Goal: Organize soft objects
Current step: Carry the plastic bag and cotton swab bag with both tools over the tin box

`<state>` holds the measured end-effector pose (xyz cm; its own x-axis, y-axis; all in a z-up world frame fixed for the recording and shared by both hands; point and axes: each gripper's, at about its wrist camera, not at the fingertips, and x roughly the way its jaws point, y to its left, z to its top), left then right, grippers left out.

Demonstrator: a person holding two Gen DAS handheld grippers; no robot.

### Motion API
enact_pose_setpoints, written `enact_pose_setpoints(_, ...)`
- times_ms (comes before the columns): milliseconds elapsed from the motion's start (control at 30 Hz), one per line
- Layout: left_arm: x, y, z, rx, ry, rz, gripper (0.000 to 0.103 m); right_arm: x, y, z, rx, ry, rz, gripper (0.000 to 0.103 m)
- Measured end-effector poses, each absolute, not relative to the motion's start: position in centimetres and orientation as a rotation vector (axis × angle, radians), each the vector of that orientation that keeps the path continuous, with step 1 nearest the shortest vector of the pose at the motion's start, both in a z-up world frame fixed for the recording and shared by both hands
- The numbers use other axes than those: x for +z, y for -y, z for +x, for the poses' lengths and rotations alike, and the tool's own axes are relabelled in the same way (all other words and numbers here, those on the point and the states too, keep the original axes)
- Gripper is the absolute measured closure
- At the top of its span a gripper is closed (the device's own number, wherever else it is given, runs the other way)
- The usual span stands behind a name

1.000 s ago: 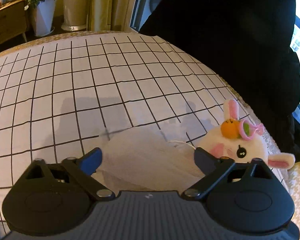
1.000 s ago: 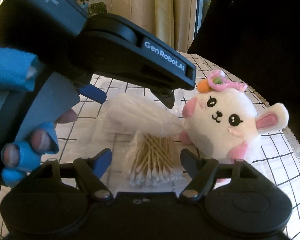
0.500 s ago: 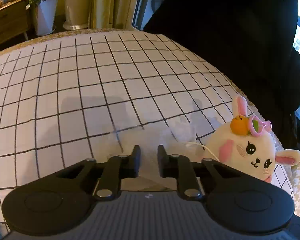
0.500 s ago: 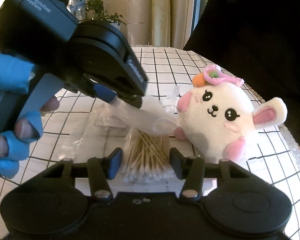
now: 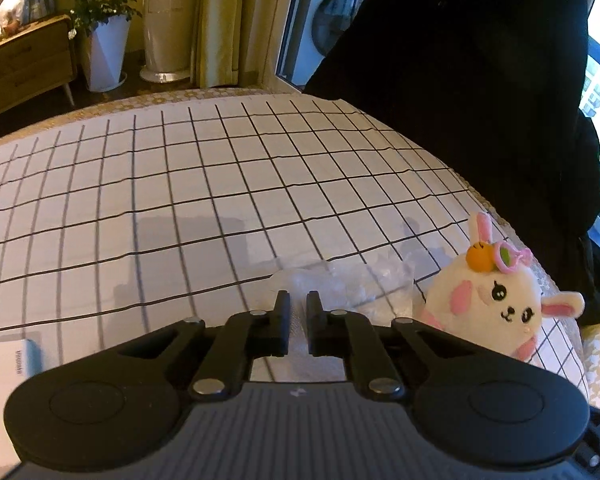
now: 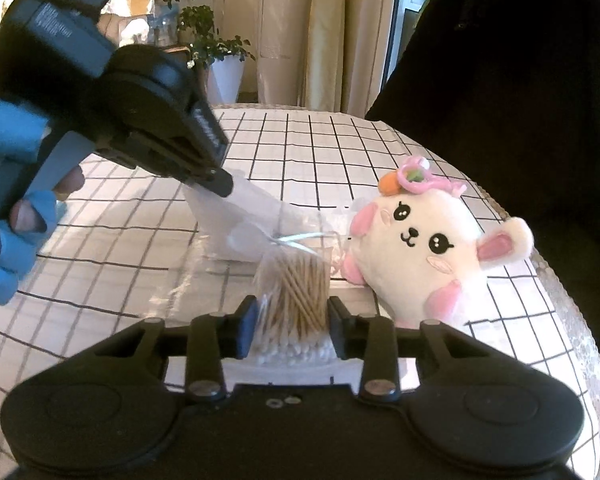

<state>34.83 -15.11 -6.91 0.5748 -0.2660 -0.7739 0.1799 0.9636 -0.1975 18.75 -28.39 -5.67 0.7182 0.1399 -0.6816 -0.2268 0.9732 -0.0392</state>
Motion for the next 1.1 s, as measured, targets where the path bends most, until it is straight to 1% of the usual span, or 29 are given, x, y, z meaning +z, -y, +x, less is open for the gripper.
enact_pose_setpoints(300,-4.9,12.5,31.4,-0.272,-0.902,-0.093,0.095,-2.0,28.0,15.6,0.254,-0.727,-0.089,0.068)
enact_pose_setpoints(600,-1.3,8.5,26.8,-0.289,-0.87,-0.091,0.095,0.5,26.4,11.7,0.323,-0.706,-0.102,0.068)
enact_pose_setpoints(833,0.8,4.2,22.3,-0.29,-0.858,-0.017,0.095,1.9,24.4,9.5,0.379,-0.7,-0.101,0.068)
enact_pose_setpoints(1100,1.7,-1.1,18.0,-0.256,-0.835,-0.047,0.095,3.7,21.0,6.7,0.46,-0.674,-0.106,0.068)
